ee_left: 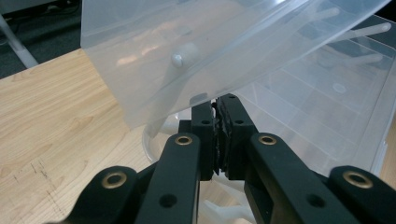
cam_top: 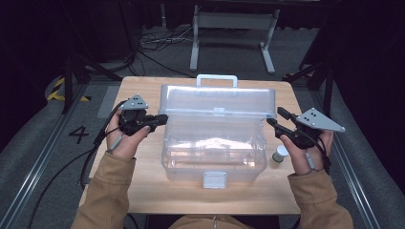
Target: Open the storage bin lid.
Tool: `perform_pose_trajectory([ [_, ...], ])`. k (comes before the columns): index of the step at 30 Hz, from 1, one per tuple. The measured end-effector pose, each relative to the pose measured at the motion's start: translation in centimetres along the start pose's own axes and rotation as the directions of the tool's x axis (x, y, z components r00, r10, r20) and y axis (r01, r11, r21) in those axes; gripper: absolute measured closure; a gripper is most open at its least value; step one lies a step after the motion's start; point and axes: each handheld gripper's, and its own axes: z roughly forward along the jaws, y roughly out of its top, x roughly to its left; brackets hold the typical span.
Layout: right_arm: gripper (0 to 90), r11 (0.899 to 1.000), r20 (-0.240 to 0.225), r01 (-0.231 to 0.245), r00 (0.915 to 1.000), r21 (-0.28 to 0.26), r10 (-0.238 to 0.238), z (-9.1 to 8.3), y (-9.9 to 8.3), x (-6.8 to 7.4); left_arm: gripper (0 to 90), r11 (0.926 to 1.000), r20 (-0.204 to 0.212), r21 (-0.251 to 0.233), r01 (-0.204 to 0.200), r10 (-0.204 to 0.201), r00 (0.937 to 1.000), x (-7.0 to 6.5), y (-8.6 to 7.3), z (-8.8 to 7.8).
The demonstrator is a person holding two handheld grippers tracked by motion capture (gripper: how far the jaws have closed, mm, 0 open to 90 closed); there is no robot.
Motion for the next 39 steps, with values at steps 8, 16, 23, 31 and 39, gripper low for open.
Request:
perform_pose_trajectory([
  [8, 55.3, 1.0, 0.025, 0.001, 0.9997, -0.028, 0.0, 1.5, 0.3, 0.4, 81.1, 0.9998, -0.003, 0.007, -0.018, 0.018, 0.9998, -0.6, -0.3, -0.4],
  [16, 57.8, 0.998, 0.083, 0.003, 0.9965, -0.068, 0.003, 2.4, 0.7, 0.5, 76.3, 0.9997, -0.014, -0.009, -0.024, 0.024, 0.9996, -1.2, -0.9, -1.8],
  [23, 60.2, 0.995, 0.115, -0.006, 0.9933, -0.096, 0.017, 3.0, 1.1, 0.3, 73.2, 0.9999, -0.024, 0.004, -0.01, 0.01, 0.9997, -1.2, -1.7, -2.3],
  [31, 65.5, 0.993, 0.17, 0.002, 0.9853, -0.117, 0.018, 4.1, 2.0, 0.0, 71.5, 0.9996, -0.02, 0.028, -0.001, 0.001, 0.9998, -1.5, -2.8, -3.2],
  [39, 72.1, 0.997, 0.191, -0.016, 0.9811, -0.079, 0.031, 5.3, 2.9, -0.9, 69.2, 0.9977, 0.012, 0.066, -0.01, 0.01, 0.9999, -1.8, -3.5, -3.5],
])
